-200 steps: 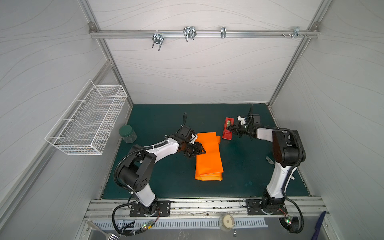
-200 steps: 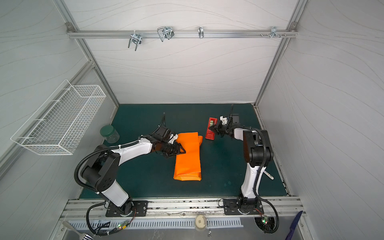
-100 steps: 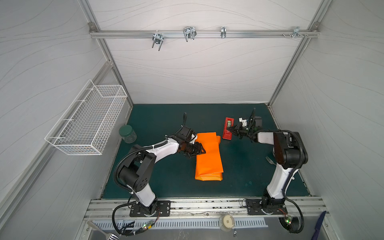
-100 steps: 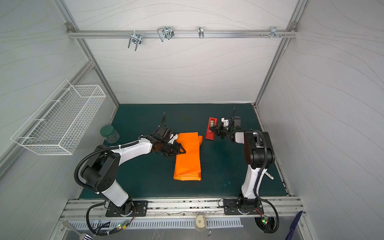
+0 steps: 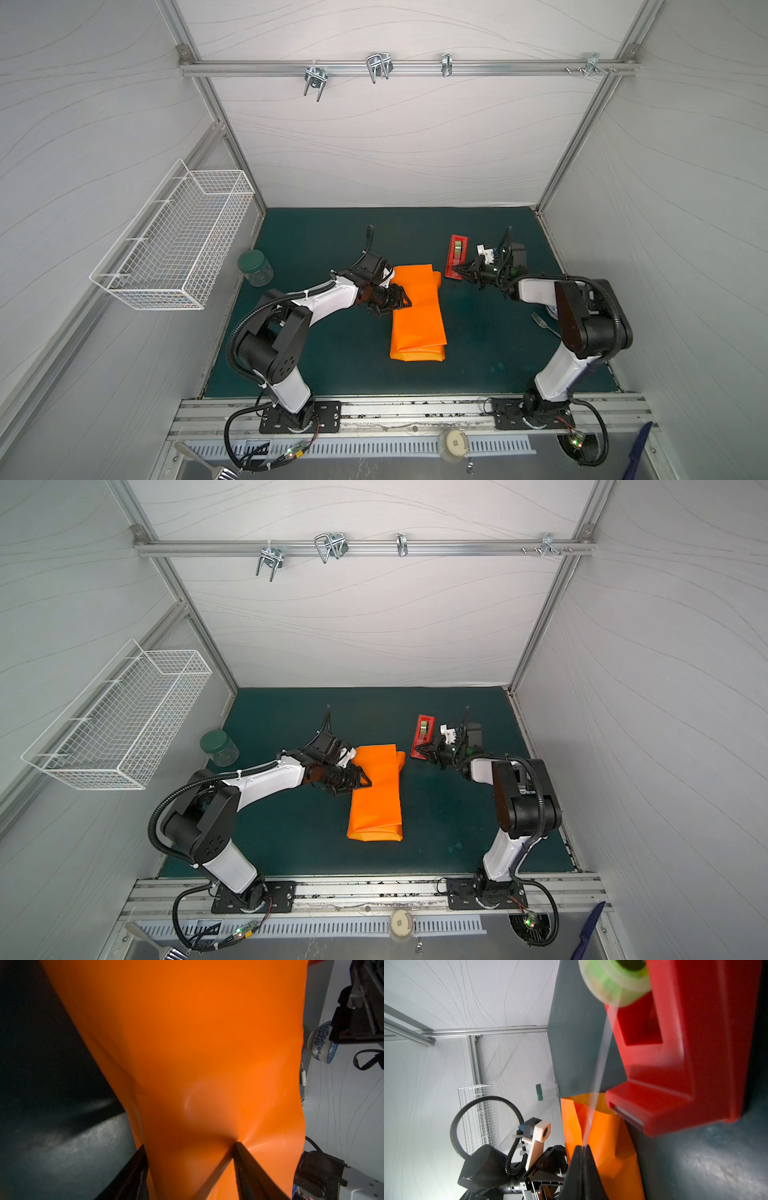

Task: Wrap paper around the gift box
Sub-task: 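Pull the tape strip from the dispenser toward the robot with the right gripper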

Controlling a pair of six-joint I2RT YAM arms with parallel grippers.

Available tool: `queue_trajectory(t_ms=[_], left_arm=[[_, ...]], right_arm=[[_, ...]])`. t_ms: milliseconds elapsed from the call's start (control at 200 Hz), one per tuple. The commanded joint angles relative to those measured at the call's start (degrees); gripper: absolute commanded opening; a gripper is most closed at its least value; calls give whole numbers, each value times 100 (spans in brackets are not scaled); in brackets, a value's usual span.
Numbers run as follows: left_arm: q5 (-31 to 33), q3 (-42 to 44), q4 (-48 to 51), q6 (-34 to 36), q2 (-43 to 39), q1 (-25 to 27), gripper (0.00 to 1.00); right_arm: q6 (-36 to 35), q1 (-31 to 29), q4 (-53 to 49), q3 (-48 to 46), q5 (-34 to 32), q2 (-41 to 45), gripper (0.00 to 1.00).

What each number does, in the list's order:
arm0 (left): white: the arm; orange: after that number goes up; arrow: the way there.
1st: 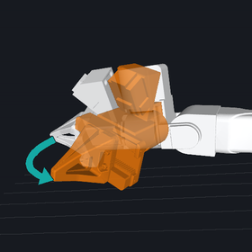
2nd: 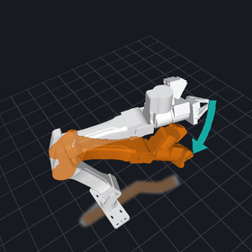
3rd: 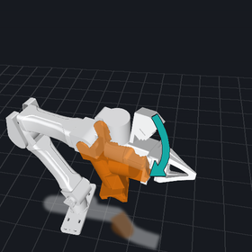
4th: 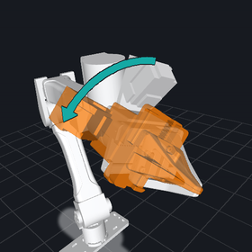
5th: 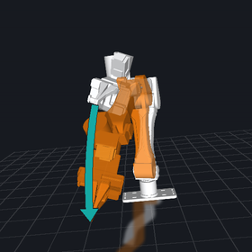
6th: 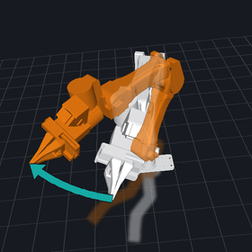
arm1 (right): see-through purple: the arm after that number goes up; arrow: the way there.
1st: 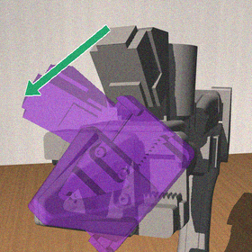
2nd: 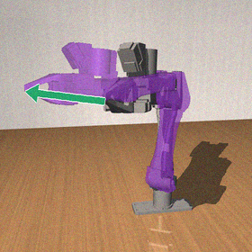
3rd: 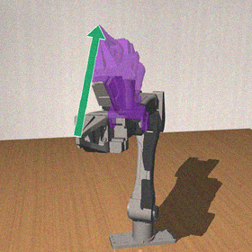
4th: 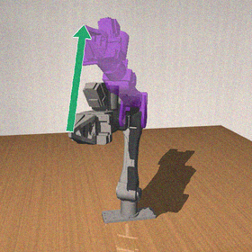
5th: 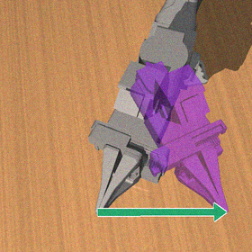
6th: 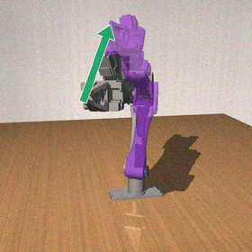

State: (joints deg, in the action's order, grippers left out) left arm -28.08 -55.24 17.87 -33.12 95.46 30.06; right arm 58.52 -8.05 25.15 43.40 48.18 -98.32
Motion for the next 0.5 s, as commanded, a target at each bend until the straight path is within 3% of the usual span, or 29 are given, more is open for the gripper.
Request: queue_trajectory(t_ms=[0, 495], left_arm=[[900, 321, 570, 184, 364, 49, 63], [896, 334, 560, 184, 328, 49, 63]], right_arm=[[-60, -107, -6, -244, 13, 258, 0], [-708, 59, -409, -298, -700, -562, 0]])
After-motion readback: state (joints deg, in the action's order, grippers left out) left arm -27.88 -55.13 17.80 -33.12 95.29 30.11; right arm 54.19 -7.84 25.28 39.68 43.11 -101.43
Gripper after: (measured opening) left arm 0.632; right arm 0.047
